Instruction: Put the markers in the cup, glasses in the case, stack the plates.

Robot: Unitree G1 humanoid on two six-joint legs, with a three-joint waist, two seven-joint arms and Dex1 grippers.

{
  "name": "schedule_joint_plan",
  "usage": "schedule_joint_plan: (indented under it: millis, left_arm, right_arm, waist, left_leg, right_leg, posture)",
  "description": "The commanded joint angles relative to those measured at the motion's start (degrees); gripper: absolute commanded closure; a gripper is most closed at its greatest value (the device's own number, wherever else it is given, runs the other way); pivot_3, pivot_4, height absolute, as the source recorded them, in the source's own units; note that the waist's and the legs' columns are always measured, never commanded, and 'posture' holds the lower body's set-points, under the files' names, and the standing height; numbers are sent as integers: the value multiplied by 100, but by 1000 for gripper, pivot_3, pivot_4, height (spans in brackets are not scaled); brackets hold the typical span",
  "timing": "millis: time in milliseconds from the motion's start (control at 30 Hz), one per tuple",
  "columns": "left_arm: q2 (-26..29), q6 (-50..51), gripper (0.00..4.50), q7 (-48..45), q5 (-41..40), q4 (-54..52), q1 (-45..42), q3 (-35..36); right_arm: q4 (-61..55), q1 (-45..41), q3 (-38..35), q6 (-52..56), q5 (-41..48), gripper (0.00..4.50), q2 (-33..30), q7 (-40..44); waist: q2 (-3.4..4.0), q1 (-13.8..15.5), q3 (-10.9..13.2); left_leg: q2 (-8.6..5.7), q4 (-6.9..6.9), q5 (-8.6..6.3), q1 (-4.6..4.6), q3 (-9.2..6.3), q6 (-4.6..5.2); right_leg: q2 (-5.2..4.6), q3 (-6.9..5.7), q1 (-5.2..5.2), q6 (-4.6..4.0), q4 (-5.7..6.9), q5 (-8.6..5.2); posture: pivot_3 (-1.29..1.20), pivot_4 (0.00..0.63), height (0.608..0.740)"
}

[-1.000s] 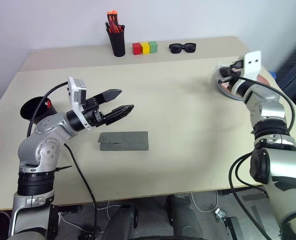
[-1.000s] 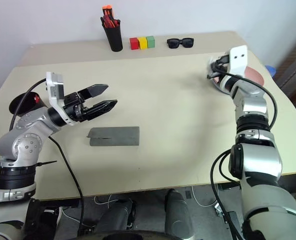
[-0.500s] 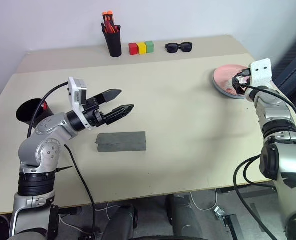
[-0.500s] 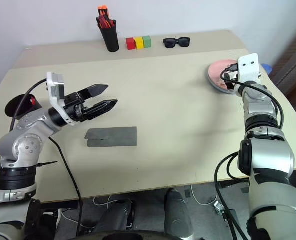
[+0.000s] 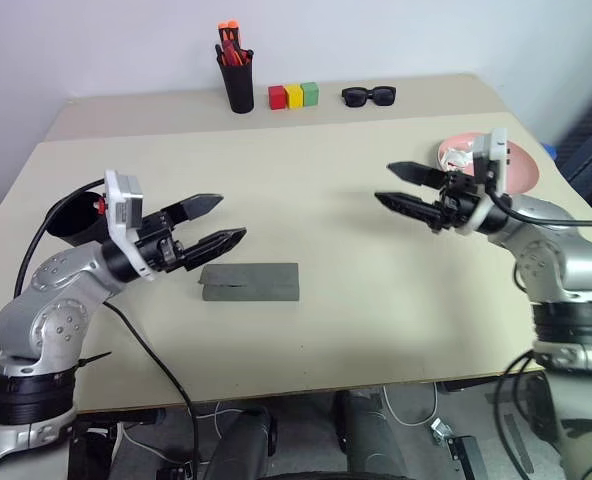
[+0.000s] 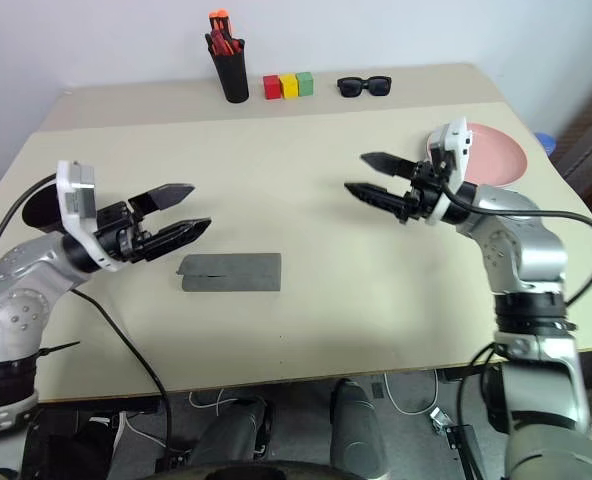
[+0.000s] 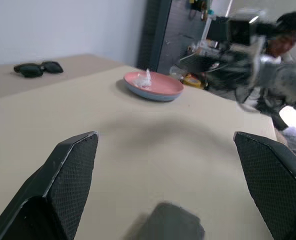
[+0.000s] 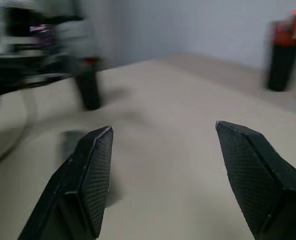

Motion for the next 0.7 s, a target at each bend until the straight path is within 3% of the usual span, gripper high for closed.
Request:
schedule_joint_plan:
  millis: [33,200,433,700]
  left_arm:
    - [193,45,0,-259,-268,-299,295,277]
    - [378,-11,0,-533,-252,-522,816,263]
    - [565,-737,0,-1140,227,3,1046,335]
    - [377,-1195,0,-1047,523,106,1031,199]
  right_arm:
    - [-1031,496,47,333,334,1178,-257,243]
    - [-1708,1101,-110,698,611,1178,-577,293]
    - [-2343,1813,-385,614,552,1178,-853,127]
    - [-2287,1755,-274,520,436,1178,-906,-7]
  waist:
    - [-1,20,-1]
    - [-1,49,-1]
    - [-2,65,-1]
    - [-3,63,-1]
  left_leg:
    - [2,1,0,3,1,0]
    - [5,13,0,-1,7,1]
    - [6,17,-1,-2,11,2]
    - [8,21,-2,-1,11,3]
  right_leg:
    - [3,0,3,0,1,0]
    - [4,1,5,-1,1,-1]
    - [4,0,9,-1,-2,-1]
    - [4,0,10,-1,-2,-1]
  posture:
    - [0,150,740]
    - [0,150,740]
    - [0,150,740]
    - [0,150,740]
